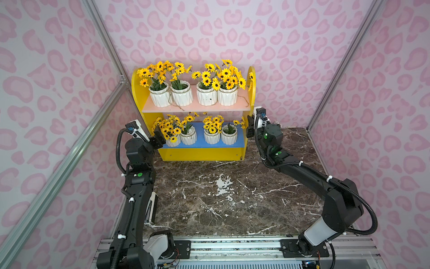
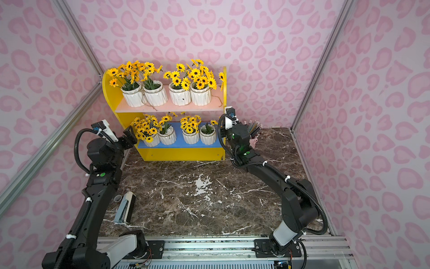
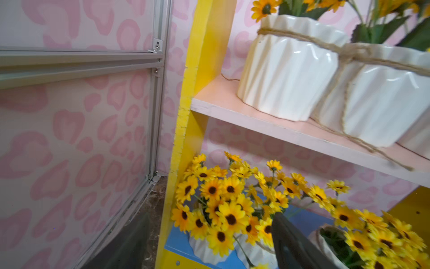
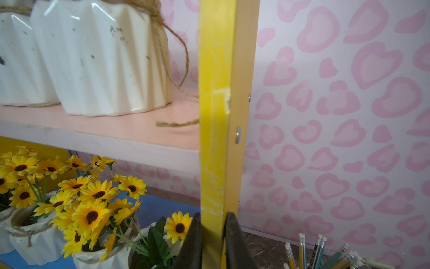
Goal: Take the sunflower pots off the shelves
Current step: Move the shelf to the center of the board.
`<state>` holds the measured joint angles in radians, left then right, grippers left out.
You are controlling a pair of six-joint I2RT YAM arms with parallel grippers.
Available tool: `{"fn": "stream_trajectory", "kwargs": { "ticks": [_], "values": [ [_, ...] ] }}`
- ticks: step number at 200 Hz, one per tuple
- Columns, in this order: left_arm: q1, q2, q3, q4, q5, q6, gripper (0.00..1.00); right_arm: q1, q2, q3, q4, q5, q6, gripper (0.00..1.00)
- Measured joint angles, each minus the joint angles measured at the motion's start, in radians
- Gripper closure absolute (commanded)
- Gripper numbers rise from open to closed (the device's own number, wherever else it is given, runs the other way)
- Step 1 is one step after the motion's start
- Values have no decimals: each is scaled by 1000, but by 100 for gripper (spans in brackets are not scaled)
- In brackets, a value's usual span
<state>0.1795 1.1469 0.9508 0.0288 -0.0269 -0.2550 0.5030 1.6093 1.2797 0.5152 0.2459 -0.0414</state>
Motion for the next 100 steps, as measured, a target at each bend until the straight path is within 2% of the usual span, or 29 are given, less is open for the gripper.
{"fn": "stream_trajectory", "kwargs": {
  "ticks": [19, 56, 100],
  "values": [
    [40, 50, 18, 22, 10, 47, 12, -5, 0, 0, 0, -6, 5, 100],
    [122, 130, 33, 63, 116, 123, 12, -7, 6, 3, 0, -19, 18, 100],
    [153, 197, 89, 129, 234, 185, 15, -10, 23, 10, 20, -29, 26, 100]
  ]
}}
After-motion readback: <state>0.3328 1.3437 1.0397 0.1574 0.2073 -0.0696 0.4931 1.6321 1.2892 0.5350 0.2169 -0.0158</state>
